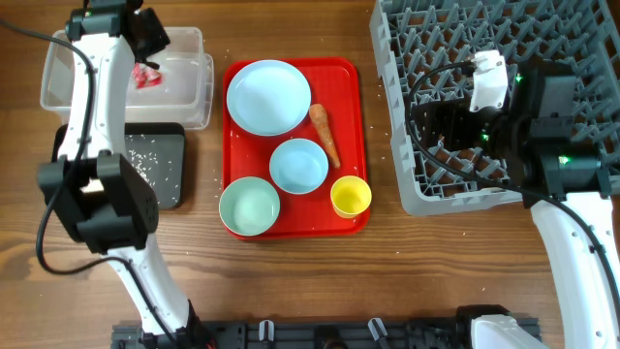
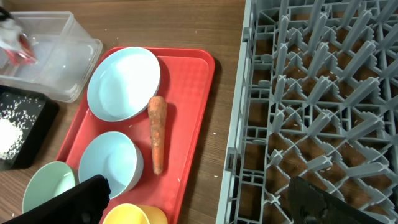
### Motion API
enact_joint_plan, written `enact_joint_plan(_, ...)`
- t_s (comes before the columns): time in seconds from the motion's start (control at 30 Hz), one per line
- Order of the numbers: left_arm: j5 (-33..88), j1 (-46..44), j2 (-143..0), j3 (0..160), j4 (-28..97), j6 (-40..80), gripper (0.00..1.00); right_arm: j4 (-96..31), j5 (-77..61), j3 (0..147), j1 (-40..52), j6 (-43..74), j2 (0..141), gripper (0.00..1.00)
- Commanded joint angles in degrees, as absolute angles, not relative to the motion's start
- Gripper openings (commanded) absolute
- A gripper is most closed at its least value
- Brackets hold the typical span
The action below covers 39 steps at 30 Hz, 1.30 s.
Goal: Sort waste into correct bins and load items into the dishwasher rack
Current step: 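Drop the wrapper and tissue into the clear plastic bin, then reach the left gripper down and grasp the carrot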
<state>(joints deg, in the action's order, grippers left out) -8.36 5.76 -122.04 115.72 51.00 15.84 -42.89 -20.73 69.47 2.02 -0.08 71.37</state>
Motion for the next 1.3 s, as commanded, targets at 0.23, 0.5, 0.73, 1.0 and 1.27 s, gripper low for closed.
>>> enact_joint_plan(0.23, -9.26, 8.12, -124.66, 116.18, 48.34, 11.70, 0.99, -42.92, -20.34, 69.84, 1.80, 0.16, 71.90, 0.94)
enact_joint_plan(0.5, 3.92, 2.46, -113.62, 116.18, 54.15, 4.45, 0.96, -42.35, -20.38, 69.84, 1.80, 0.19, 71.90, 0.98)
enact_joint_plan(0.73, 10.48, -9.19, -113.73, 116.14, 66.00, 7.11, 1.00, -42.63, -20.34, 69.84, 1.78, 0.19, 71.90, 0.98)
enact_joint_plan(1.0, 8.23, -23.77, -120.11, 115.83, 66.63, 18.72, 1.00, -43.97, -11.22, 69.84, 1.78, 3.77, 71.90, 0.99)
enact_joint_plan(1.27, 3.70, -32.45, -129.38, 115.83, 61.49, 26.96, 0.99, -47.83, 0.08, 69.84, -0.47, 13.74, 71.90, 1.00)
